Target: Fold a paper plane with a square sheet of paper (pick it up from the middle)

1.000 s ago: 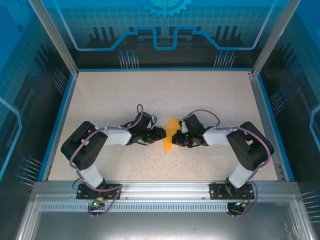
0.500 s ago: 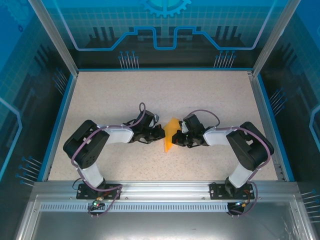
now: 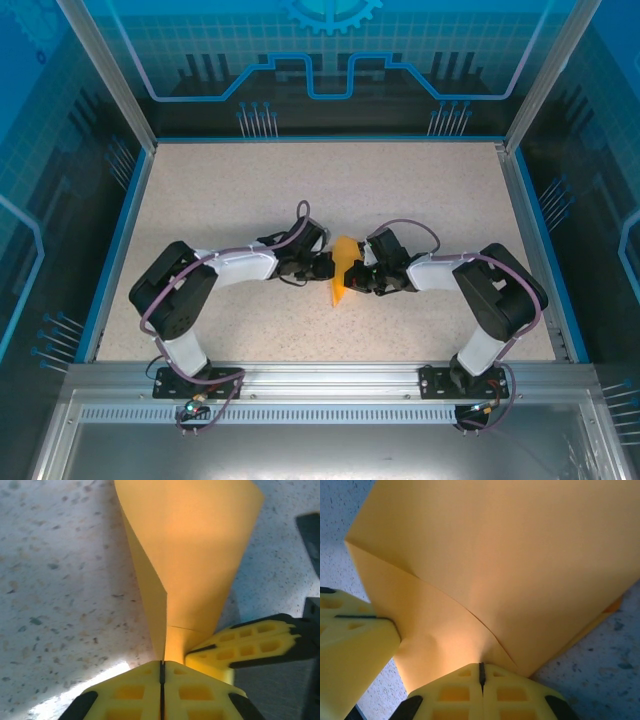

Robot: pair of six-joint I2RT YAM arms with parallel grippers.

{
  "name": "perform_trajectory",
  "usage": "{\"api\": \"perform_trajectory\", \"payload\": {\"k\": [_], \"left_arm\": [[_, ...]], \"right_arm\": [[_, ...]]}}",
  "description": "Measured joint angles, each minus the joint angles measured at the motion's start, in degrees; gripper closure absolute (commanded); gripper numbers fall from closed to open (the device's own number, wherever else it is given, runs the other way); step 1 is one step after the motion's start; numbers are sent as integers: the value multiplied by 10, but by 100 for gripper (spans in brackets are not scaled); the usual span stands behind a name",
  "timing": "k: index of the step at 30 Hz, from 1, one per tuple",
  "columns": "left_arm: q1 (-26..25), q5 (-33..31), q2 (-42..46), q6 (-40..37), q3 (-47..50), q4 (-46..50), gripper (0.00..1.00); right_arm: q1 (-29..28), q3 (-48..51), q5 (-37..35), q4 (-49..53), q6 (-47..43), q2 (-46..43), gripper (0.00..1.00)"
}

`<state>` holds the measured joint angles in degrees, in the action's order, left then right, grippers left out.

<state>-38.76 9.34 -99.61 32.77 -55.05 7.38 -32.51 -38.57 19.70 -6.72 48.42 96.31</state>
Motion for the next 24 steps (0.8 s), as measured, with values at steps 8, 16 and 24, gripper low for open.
{"api": "perform_trajectory", "payload": {"k": [8, 16, 24], "left_arm": [[-32, -25, -28, -49, -59, 60, 88], [-45, -44, -54, -79, -77, 101, 87], [-46, -46, -56, -76, -87, 103, 87]], "right_arm": [[8, 12, 16, -20, 9, 0, 97], [20, 29, 35, -48, 18, 0, 97], [26, 37, 46, -64, 28, 1, 97]]}}
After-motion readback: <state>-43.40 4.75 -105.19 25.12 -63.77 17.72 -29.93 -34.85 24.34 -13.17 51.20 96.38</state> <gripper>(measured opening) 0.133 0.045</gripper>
